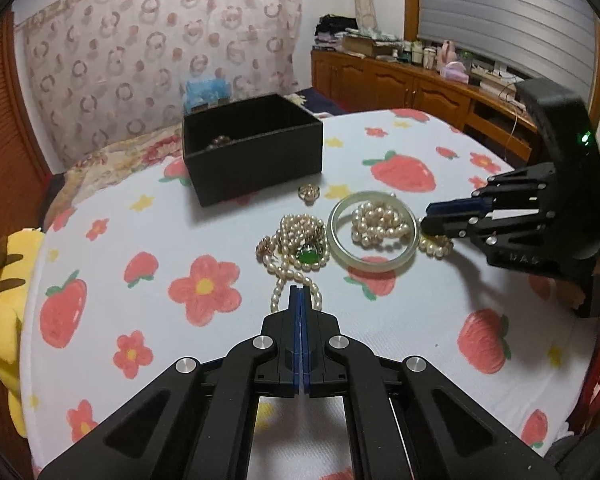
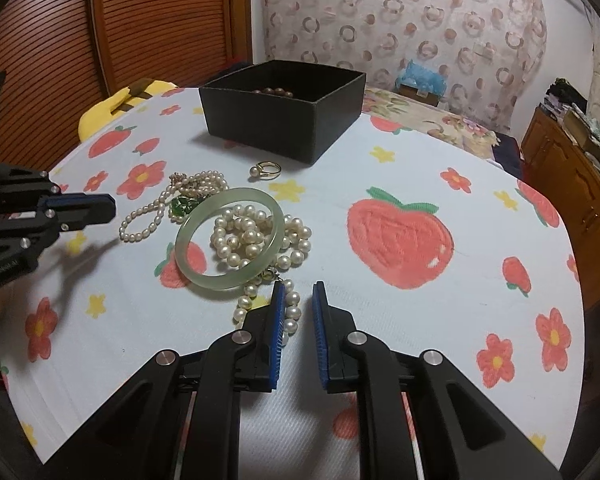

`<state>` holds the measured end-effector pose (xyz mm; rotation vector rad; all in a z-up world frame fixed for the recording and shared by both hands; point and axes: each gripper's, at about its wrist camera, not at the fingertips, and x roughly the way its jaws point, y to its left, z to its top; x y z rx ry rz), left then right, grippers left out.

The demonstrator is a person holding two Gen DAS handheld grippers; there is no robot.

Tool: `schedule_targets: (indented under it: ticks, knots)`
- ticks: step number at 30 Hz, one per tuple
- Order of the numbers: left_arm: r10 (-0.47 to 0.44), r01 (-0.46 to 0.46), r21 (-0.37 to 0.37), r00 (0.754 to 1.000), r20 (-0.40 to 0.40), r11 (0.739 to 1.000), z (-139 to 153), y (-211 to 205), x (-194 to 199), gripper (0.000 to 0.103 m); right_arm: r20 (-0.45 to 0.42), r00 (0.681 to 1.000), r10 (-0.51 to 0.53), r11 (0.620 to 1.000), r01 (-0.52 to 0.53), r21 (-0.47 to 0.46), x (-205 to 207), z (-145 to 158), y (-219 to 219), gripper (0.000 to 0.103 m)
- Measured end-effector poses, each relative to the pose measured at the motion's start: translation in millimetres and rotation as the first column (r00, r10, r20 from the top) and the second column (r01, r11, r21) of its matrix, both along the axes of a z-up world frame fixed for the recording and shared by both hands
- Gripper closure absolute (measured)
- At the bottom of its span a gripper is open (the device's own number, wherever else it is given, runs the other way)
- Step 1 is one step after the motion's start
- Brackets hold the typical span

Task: Organize jewelry

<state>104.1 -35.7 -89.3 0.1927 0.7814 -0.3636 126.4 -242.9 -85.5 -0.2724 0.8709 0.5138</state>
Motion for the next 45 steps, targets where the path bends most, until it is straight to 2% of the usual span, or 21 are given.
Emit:
schedule_targets:
  ticks: [6, 8, 13, 17, 19, 21, 24, 30, 36, 40, 45]
  knots:
    - [-0.026, 0.026, -0.024, 0.999, -0.018, 0.999, 0, -4, -1, 0.103, 0.003, 1.000, 0.000, 1.000, 0.000, -0.001, 0, -1, 1, 0.087]
    - [-0.029, 0.029, -0.007, 0.999, -0.018, 1.000, -3, -10, 2, 0.103, 0.003, 1.000, 0.000, 1.000, 0.000, -0.001, 0, -1, 1, 0.087]
    - [-0.026, 0.027, 0.014, 0.998, -0.065, 1.000, -14, -15, 15, 0.096, 0.003, 1.000, 0.000, 1.000, 0.000, -0.001, 0, -1, 1, 0.087]
    - [-0.024, 0.027, 0.031, 0.997, -0.074, 0.999, -20, -17, 19, 0.081, 0.004, 1.000, 0.002, 1.000, -0.002, -0.002, -1, -1, 1, 0.087]
    - [-0.025, 0.026, 0.007, 0.996, -0.086, 1.000, -20, -13, 21, 0.081, 0.005, 1.000, 0.002, 1.000, -0.002, -0.004, -1, -1, 2, 0.087]
    - [-0.036, 0.037, 0.010, 0.995, -0.088, 0.999, -20, -13, 22, 0.099, 0.006, 1.000, 0.006, 1.000, -0.006, -0.004, -1, -1, 1, 0.090]
    - [-0.034, 0.037, 0.035, 0.996, -0.086, 0.999, -18, -13, 22, 0.099, 0.014, 1.000, 0.021, 1.000, -0.021, -0.018, -3, -1, 4, 0.095]
    - [-0.014, 0.014, -0.016, 1.000, -0.017, 1.000, 9, 0, 11, 0.099, 0.043, 0.999, 0.016, 1.000, -0.015, -0.015, -5, 7, 5, 0.095]
    - [-0.014, 0.020, -0.084, 0.998, 0.065, 0.996, 52, 7, 3, 0.099, 0.118, 0.993, 0.017, 1.000, -0.018, 0.007, -7, 42, 4, 0.095]
    - [-0.014, 0.025, -0.101, 0.993, 0.115, 0.995, 77, 7, 1, 0.099, 0.160, 0.987, 0.024, 0.999, -0.027, 0.016, -8, 65, 5, 0.095]
    - [-0.006, 0.023, -0.111, 0.989, 0.151, 0.994, 95, 8, 2, 0.099, 0.205, 0.978, 0.038, 0.999, -0.044, 0.024, -12, 90, 6, 0.095]
